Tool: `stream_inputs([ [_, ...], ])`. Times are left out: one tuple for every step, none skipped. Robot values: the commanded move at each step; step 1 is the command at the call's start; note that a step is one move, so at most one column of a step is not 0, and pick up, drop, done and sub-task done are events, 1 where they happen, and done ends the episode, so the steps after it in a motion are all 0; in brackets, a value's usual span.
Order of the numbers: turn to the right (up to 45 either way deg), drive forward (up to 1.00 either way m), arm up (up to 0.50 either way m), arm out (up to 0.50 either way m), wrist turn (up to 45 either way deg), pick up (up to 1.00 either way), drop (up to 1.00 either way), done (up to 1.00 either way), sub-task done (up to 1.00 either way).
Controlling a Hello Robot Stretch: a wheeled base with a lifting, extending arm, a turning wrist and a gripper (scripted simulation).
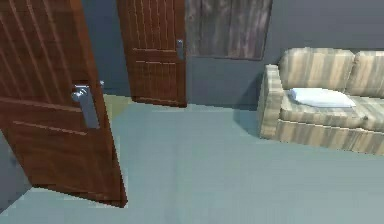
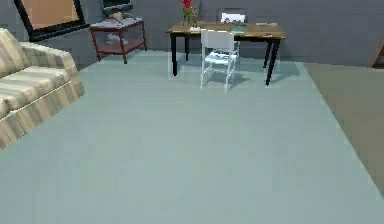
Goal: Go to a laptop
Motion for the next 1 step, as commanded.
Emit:
stream_inputs([
  [-6.0, 0.00, 0.00, 0.00, 0.0, 0.00, 0.00, 0.00, 0.00],
])
